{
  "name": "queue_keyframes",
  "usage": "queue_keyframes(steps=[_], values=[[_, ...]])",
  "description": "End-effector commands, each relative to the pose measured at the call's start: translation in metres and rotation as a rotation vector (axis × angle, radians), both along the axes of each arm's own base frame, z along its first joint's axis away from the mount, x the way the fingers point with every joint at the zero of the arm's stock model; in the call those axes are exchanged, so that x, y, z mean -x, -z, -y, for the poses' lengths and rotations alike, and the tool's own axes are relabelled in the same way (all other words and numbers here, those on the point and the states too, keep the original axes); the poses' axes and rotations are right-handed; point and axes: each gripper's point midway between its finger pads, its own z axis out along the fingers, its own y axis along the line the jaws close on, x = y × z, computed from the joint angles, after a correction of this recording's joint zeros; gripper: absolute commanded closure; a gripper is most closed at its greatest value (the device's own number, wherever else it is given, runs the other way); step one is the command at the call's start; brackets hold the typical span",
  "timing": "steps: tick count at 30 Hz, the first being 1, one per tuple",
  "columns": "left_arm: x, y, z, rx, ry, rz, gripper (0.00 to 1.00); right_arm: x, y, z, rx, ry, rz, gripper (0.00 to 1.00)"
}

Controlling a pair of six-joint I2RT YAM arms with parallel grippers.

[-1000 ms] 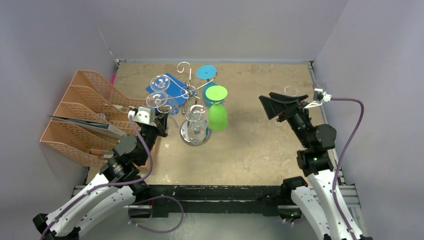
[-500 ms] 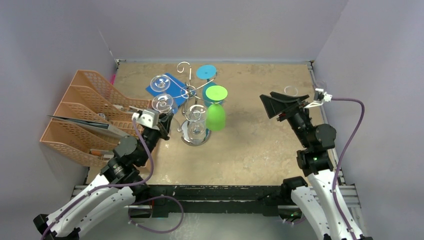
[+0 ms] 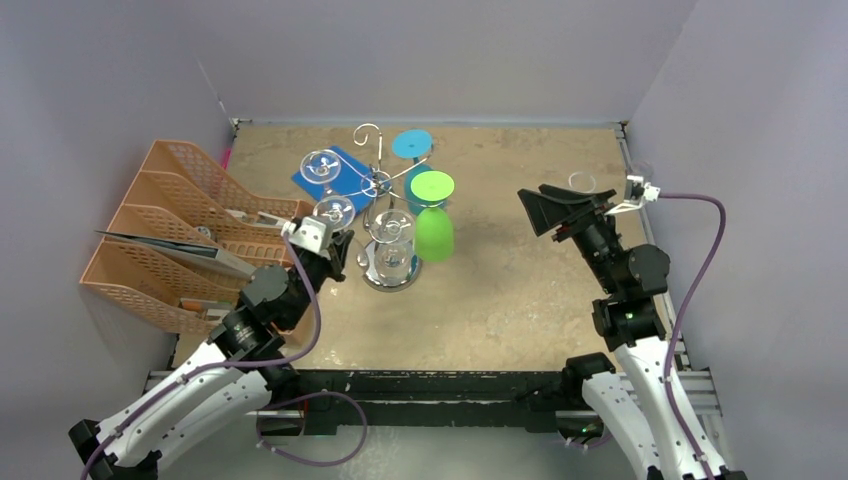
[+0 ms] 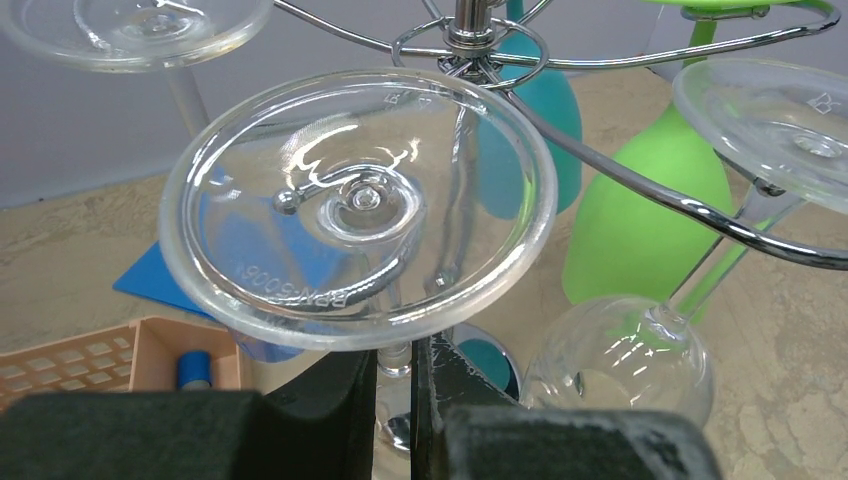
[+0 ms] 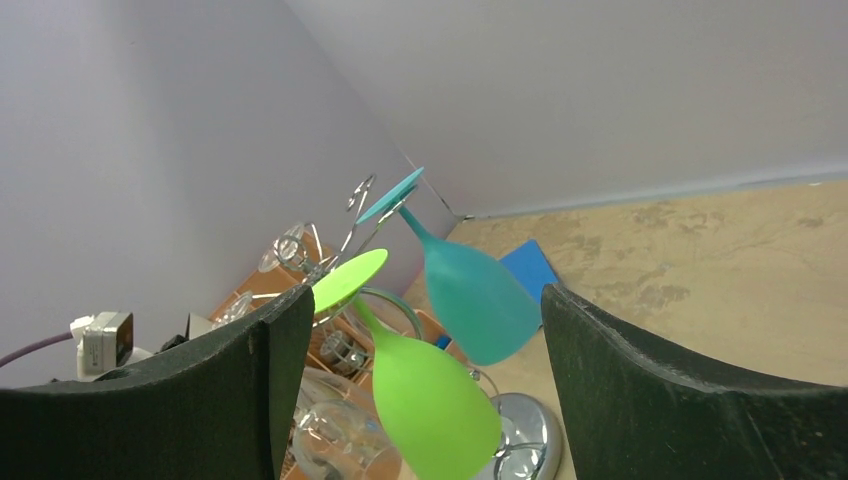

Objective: Place the wine glass upside down on the wine glass rack

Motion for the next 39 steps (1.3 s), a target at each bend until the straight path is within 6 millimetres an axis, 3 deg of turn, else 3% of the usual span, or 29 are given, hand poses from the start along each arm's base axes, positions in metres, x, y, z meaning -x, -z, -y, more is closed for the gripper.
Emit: queue_keyframes(steps=[1,8,11,20,26,29,35,37,39], values=[[0.001,0.003,-0.006,0.011,-0.030,-0.032,0.91,-0.001,-0.007,0.003,0.019,0.022,0.025,0.16],[0.010,-0.011,-0.014,0.069,-0.037,-0.038,0.60,-0.002,-0.006,0.003,0.014,0.020,0.022,0.16],[0.020,-0.018,-0.019,0.098,-0.025,-0.054,0.54,0.000,-0.007,0.004,0.023,0.028,0.022,0.16],[0.051,-0.026,-0.032,0.152,0.016,-0.160,0.49,0.000,0.005,0.005,0.110,0.041,-0.019,0.17],[0.065,-0.037,-0.055,0.161,-0.041,-0.213,0.49,-0.002,0.017,0.011,0.147,0.077,-0.073,0.17],[0.069,-0.054,-0.077,0.209,-0.116,-0.177,0.48,-0.006,0.025,0.020,0.161,0.129,-0.139,0.19],[0.076,-0.120,-0.103,0.266,-0.178,-0.071,0.48,-0.012,0.065,0.063,0.277,0.355,-0.482,0.24],[0.077,-0.141,-0.104,0.269,-0.173,-0.043,0.47,-0.010,0.071,0.070,0.312,0.387,-0.552,0.24],[0.081,-0.164,-0.093,0.257,-0.090,-0.002,0.46,-0.010,0.075,0.075,0.344,0.407,-0.602,0.25]])
